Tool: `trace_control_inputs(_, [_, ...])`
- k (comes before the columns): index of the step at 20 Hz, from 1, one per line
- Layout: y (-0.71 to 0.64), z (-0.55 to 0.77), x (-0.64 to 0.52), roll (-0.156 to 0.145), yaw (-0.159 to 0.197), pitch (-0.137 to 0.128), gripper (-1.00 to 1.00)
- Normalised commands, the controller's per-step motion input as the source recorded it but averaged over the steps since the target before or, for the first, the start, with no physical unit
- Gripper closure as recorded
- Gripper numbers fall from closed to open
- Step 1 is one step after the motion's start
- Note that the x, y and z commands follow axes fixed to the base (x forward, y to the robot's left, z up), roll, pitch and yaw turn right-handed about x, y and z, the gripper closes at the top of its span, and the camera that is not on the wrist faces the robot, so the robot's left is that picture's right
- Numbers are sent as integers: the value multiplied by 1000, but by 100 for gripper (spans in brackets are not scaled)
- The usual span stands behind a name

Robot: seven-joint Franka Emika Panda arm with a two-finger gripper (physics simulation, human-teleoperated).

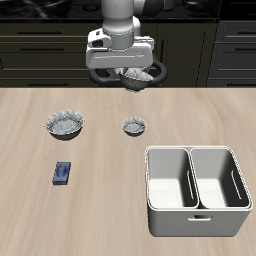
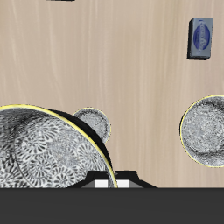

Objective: Stack the middle-sized bowl on the largest bowl

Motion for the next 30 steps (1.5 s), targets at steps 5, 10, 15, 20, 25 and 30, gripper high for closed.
trace_control_inputs(5, [-288,27,34,-3,13,-43,100])
trace_control_inputs(10, [-267,4,42,6,-30,6,100])
trace_control_inputs(15, [-447,121,-37,-34,-31,-32,100])
trace_control_inputs(20, [-487,88,-36,-6,-62,0,100])
trace_control_inputs(25, [-433,128,-57,2,-33,-18,100])
trace_control_inputs(30, [-371,171,1,14,-2,-35,100])
